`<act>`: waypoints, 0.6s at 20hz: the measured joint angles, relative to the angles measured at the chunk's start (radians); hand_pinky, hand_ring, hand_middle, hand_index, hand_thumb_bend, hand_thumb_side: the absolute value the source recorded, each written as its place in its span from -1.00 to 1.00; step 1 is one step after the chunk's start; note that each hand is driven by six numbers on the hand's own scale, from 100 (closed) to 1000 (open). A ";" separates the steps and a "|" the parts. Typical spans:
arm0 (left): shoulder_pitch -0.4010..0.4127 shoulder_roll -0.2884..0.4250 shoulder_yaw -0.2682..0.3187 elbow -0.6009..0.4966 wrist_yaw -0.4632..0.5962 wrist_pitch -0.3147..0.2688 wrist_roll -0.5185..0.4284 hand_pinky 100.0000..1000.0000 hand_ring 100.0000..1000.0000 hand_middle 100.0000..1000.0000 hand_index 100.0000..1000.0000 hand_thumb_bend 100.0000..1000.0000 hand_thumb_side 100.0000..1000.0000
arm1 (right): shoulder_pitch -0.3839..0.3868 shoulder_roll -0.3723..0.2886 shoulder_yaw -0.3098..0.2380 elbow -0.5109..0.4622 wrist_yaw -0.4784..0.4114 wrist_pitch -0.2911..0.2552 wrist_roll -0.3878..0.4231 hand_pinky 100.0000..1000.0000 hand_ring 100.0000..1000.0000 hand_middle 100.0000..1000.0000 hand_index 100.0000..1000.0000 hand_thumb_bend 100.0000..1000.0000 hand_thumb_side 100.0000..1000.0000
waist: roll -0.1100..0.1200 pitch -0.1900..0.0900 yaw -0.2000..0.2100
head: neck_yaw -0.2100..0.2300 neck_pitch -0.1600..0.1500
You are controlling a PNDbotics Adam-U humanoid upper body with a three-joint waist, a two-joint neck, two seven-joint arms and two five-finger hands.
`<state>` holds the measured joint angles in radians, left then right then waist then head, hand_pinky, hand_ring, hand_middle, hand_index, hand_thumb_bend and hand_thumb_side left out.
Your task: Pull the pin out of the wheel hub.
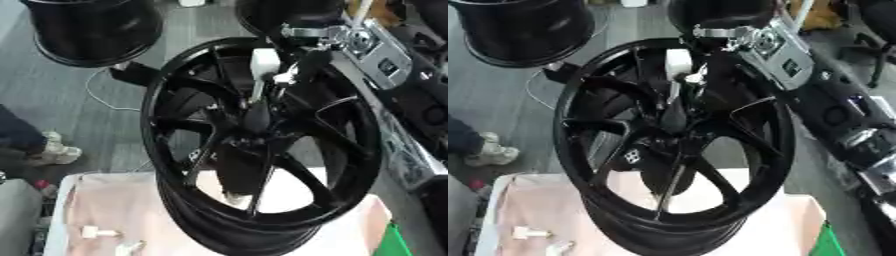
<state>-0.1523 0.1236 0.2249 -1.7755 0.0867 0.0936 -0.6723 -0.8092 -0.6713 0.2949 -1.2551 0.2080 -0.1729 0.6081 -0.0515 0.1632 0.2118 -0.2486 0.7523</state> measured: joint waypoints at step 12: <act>0.001 0.011 0.000 0.006 0.000 0.004 -0.004 0.40 0.30 0.27 0.64 -0.92 1.00 | -0.104 -0.031 -0.058 0.024 -0.072 0.019 -0.086 -0.77 -0.63 -0.42 -0.23 -0.90 -0.64 | -0.022 -0.022 -0.013 | 0.001 0.003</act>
<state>-0.1510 0.1342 0.2246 -1.7698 0.0865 0.0975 -0.6760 -0.9130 -0.7019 0.2372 -1.2308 0.1358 -0.1543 0.5224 -0.0736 0.1412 0.1992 -0.2479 0.7555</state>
